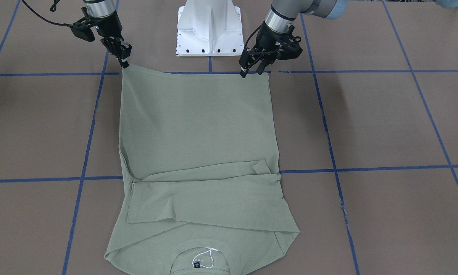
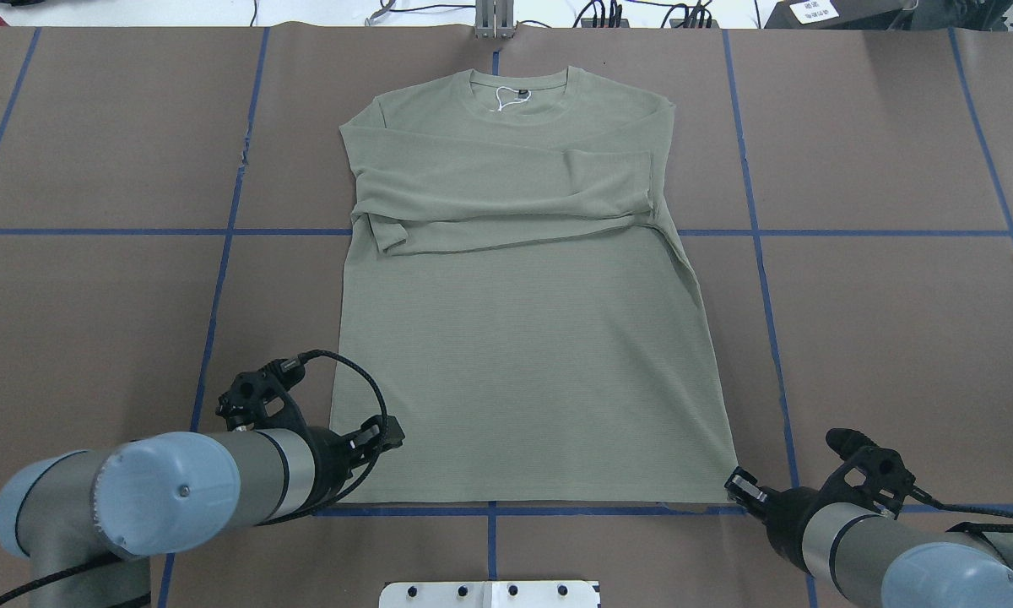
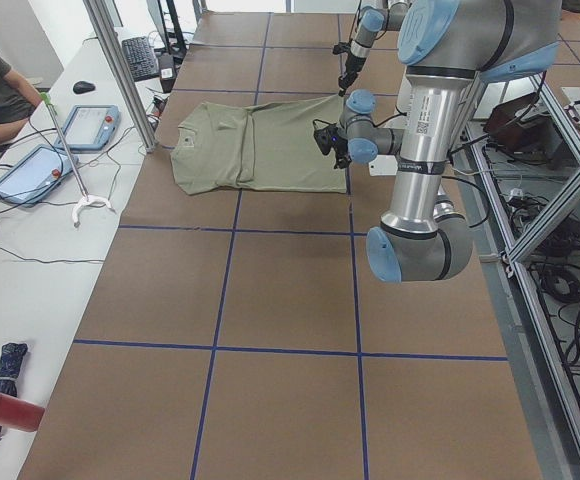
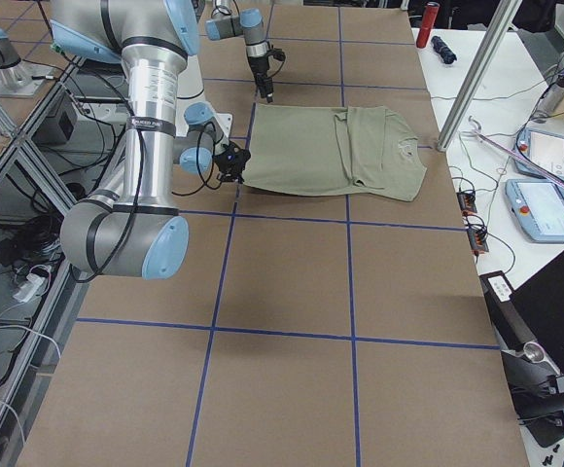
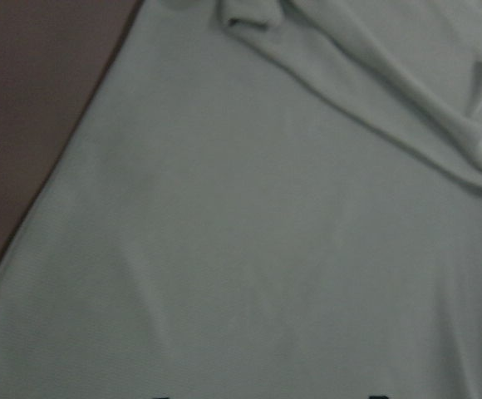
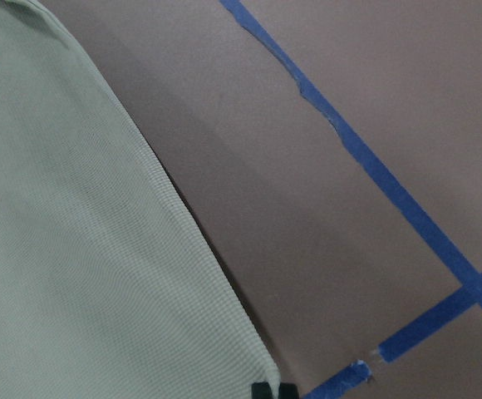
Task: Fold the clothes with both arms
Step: 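Lower both grippers and grasp the two hem corners nearest the robot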
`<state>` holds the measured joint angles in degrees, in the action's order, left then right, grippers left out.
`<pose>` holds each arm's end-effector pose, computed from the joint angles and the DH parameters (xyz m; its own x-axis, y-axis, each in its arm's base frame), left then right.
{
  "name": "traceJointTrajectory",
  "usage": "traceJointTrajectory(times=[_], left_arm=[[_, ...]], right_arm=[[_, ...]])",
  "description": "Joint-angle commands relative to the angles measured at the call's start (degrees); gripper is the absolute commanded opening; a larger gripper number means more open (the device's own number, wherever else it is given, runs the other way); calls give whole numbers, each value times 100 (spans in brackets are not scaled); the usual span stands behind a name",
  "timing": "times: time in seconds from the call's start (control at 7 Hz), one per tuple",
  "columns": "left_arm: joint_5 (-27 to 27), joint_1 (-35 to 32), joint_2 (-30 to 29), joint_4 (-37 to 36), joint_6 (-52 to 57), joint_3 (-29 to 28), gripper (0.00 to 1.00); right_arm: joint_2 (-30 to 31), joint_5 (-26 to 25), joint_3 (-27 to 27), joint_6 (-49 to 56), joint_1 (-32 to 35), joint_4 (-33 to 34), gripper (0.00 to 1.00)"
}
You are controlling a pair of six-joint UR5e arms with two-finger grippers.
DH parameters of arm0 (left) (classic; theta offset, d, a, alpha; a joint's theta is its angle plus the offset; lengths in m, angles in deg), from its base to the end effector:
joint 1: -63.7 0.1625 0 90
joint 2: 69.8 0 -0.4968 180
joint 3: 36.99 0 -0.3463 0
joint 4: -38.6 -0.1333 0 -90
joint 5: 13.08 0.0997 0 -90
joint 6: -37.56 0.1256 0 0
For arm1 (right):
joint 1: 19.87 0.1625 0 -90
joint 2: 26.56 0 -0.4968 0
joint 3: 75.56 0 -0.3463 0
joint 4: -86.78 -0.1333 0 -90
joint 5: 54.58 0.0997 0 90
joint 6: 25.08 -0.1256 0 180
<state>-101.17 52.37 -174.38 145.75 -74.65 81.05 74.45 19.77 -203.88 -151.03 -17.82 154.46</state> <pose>0.5010 -0.2406 0.3859 0.3721 -0.4599 -0.8062 0.3945 0.8646 -0.3111 -0.3633 -0.1803 0.4937 0.3832 0.5794 0.7193 -0.5742 0.7595 -0.3058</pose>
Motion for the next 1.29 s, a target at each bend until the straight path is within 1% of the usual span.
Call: traceJointTrajectory(times=[0.0, 0.29, 0.71, 0.86, 1.0, 1.14], left_arm=[[248, 245, 24, -476, -91, -18, 75], [344, 272, 208, -503, -56, -88, 74], [336, 333, 244, -503, -55, -246, 70], [336, 394, 235, -503, -73, -290, 67], [345, 386, 235, -503, -82, -290, 61], [336, 386, 235, -503, -117, -282, 47]], right_arm=[[7, 0, 27, 0, 6, 0, 0], [7, 0, 18, 0, 23, 0, 0], [-2, 0, 9, 0, 67, 0, 0], [-2, 0, 1, 0, 76, 0, 0], [-2, 0, 1, 9, 85, 0, 0], [-2, 0, 1, 9, 94, 0, 0]])
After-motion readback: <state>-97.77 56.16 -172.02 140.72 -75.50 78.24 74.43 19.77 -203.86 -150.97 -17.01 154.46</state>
